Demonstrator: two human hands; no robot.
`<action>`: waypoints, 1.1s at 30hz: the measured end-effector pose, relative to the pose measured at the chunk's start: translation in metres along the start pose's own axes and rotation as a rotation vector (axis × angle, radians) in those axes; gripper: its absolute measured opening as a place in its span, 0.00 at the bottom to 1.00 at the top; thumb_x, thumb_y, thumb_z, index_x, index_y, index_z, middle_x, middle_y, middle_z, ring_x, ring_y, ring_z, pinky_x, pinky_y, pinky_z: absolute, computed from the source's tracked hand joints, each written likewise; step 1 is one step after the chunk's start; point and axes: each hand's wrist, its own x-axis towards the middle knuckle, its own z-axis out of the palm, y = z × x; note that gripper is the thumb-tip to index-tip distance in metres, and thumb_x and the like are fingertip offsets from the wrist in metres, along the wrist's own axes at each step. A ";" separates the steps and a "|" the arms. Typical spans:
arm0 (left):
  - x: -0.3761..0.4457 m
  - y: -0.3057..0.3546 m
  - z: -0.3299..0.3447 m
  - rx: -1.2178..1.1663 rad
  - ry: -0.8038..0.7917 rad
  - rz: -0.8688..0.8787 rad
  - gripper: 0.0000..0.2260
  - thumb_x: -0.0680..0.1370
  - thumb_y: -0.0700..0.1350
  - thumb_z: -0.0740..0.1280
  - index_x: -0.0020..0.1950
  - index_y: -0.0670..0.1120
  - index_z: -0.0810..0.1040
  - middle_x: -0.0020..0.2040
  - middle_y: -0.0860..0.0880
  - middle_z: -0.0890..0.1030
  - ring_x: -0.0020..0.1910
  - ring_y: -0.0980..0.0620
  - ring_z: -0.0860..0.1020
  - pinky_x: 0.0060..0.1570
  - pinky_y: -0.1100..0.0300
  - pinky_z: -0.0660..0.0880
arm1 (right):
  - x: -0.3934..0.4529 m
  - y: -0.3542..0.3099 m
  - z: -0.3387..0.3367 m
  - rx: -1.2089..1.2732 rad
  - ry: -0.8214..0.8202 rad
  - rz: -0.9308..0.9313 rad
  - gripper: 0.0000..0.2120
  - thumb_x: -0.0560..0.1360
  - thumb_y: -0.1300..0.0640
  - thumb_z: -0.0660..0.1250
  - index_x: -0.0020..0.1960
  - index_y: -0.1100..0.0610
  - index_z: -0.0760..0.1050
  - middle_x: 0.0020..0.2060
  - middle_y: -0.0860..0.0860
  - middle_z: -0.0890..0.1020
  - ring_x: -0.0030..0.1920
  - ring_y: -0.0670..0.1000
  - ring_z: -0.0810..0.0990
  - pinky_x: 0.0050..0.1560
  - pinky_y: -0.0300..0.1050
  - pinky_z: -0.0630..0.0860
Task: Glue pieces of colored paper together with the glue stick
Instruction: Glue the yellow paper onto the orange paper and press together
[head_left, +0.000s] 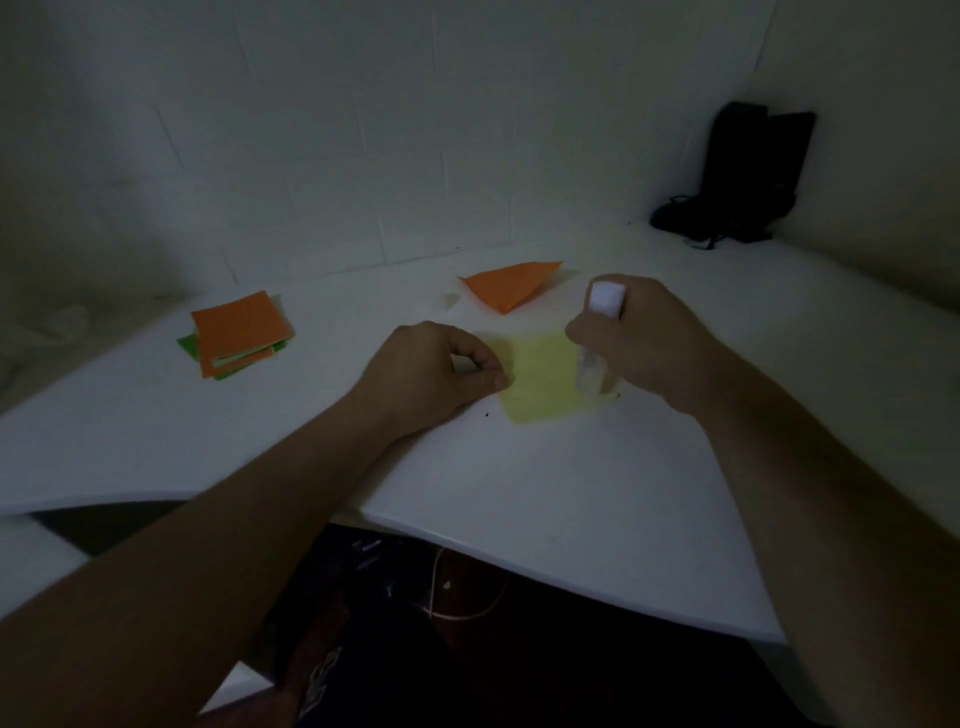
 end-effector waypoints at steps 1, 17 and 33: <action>0.000 0.000 0.000 -0.003 0.001 -0.001 0.06 0.74 0.57 0.77 0.44 0.56 0.87 0.31 0.76 0.75 0.34 0.73 0.75 0.37 0.77 0.65 | 0.001 0.001 0.000 -0.041 0.032 -0.014 0.15 0.74 0.52 0.69 0.37 0.60 0.69 0.31 0.50 0.72 0.30 0.47 0.70 0.35 0.46 0.69; -0.001 0.002 -0.001 0.003 -0.001 0.007 0.05 0.74 0.56 0.77 0.44 0.57 0.86 0.30 0.77 0.74 0.34 0.74 0.74 0.38 0.78 0.65 | -0.007 -0.002 -0.008 -0.107 -0.209 0.024 0.14 0.70 0.57 0.70 0.37 0.62 0.66 0.35 0.59 0.72 0.33 0.50 0.71 0.36 0.49 0.68; -0.001 0.000 0.000 -0.016 -0.004 -0.008 0.05 0.74 0.57 0.77 0.44 0.57 0.87 0.31 0.76 0.75 0.34 0.73 0.75 0.37 0.77 0.64 | -0.002 0.010 -0.008 -0.154 -0.081 -0.030 0.15 0.75 0.53 0.71 0.40 0.61 0.68 0.34 0.53 0.73 0.34 0.49 0.70 0.39 0.47 0.67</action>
